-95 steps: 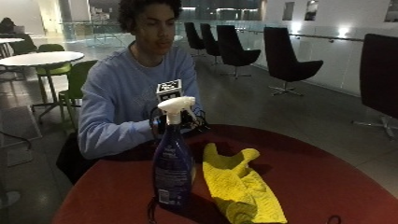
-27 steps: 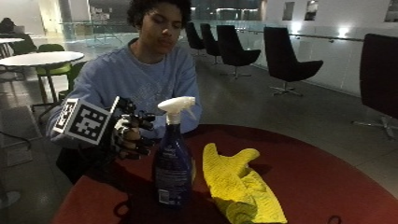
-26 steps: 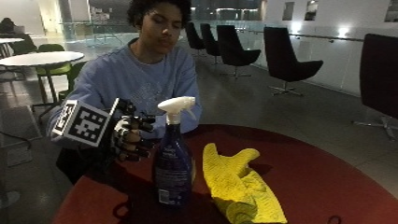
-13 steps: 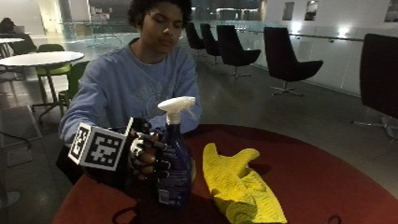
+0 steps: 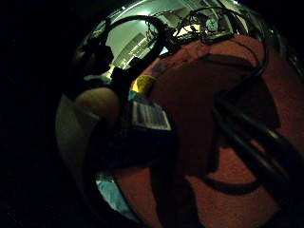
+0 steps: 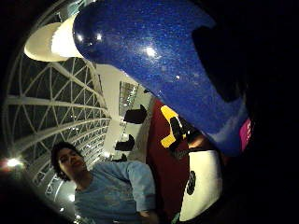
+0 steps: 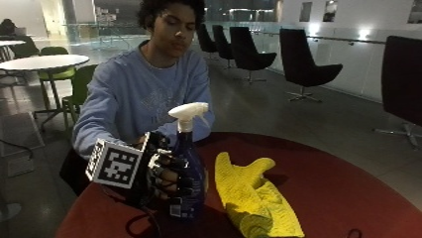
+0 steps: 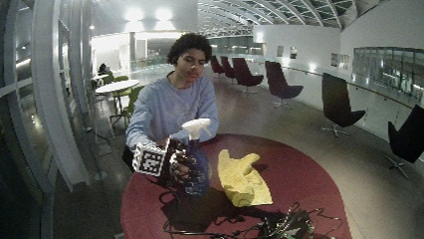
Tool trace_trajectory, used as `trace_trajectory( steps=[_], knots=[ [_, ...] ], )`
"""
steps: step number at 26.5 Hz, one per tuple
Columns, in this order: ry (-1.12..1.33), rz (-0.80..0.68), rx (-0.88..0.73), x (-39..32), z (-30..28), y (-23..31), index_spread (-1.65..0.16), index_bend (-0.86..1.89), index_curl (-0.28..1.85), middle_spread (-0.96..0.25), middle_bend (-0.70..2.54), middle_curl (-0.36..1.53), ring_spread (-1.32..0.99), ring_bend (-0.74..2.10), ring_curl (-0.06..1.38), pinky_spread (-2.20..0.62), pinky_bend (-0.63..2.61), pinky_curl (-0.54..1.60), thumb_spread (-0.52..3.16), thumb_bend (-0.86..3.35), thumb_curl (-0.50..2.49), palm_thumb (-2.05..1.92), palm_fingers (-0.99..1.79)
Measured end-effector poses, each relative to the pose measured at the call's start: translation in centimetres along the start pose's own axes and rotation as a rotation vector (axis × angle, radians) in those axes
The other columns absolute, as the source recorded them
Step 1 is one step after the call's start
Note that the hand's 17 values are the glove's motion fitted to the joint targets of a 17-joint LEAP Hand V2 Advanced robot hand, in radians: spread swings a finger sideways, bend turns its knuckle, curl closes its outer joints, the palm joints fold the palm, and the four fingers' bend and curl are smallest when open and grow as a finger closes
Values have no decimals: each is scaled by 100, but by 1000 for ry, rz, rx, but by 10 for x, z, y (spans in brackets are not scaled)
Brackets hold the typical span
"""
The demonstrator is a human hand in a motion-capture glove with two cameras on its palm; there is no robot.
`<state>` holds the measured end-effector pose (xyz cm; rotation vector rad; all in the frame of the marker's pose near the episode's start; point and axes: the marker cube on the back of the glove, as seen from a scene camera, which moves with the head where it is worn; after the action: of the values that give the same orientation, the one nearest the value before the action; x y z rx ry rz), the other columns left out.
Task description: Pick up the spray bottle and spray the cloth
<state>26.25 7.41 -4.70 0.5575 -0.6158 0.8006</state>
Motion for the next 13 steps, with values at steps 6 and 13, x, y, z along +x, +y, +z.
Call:
trace_trajectory(
  steps=[6, 13],
  knots=[
    [26, -5, 33, -4, -2, -3, -33, 10, 12, -6, 33, 41, -6, 60, 37, 18, 53, 37, 90, 0, 45, 96, 79],
    [176, -17, -87, -26, -18, -5, -32, 10, 15, -7, 34, 42, -7, 60, 38, 15, 49, 36, 87, -1, 48, 98, 86]
  ],
)
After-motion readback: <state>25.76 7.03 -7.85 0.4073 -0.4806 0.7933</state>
